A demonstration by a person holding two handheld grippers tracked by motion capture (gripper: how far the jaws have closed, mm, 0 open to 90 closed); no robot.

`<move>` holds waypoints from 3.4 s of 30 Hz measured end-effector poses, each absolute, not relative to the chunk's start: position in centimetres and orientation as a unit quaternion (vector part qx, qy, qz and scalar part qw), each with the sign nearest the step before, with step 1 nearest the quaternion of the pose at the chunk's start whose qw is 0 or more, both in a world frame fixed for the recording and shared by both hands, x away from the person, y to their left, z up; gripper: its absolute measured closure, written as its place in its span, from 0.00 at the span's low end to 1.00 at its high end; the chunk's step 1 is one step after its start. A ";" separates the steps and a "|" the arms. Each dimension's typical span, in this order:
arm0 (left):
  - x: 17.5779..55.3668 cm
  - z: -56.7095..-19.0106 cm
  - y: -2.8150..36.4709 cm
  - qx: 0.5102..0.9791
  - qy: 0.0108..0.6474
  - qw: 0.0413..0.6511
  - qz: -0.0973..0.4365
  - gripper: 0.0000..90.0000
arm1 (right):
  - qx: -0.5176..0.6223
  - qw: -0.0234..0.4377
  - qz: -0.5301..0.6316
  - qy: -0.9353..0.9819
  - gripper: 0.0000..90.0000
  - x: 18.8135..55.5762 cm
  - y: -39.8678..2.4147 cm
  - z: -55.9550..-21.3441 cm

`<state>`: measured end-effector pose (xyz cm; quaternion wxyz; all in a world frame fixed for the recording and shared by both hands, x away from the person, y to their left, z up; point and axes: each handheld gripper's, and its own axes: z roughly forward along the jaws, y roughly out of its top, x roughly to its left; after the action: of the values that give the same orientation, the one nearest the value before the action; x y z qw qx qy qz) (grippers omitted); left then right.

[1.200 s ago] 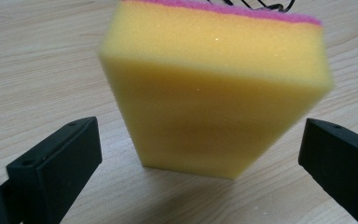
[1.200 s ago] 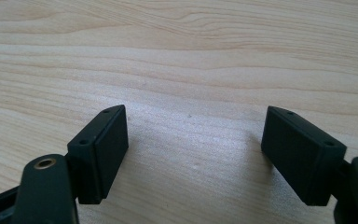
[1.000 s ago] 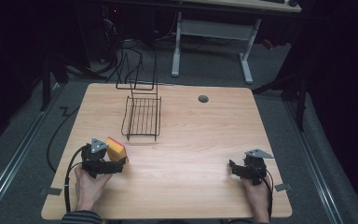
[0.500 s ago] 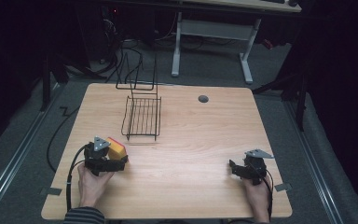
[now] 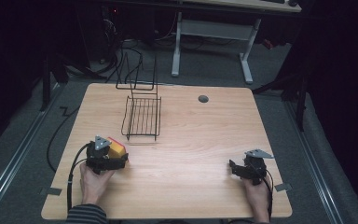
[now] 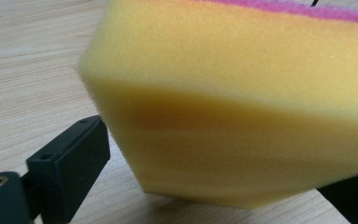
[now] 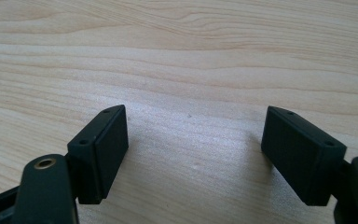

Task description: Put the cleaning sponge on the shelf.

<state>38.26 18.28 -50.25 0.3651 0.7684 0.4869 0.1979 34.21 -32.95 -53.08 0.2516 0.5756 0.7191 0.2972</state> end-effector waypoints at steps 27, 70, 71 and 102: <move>37.7 -50.0 18.1 0.770 0.466 0.385 0.204 0.26 | 0.575 0.252 0.297 0.719 0.26 34.2 -33.0 -53.1; 38.9 -43.1 15.3 0.792 0.409 0.403 0.207 0.26 | 0.575 0.251 0.297 0.720 0.26 34.2 -33.0 -53.1; 39.1 -42.9 15.2 0.792 0.409 0.402 0.209 0.26 | 0.574 0.251 0.298 0.720 0.26 34.2 -32.9 -53.1; 44.2 -41.8 12.8 0.791 0.412 0.395 0.219 0.26 | 0.574 0.250 0.297 0.720 0.25 34.2 -32.9 -53.1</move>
<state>44.18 12.77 -41.77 0.3946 0.7912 0.4124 0.2195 34.19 -32.93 -53.07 0.2502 0.5745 0.7205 0.2972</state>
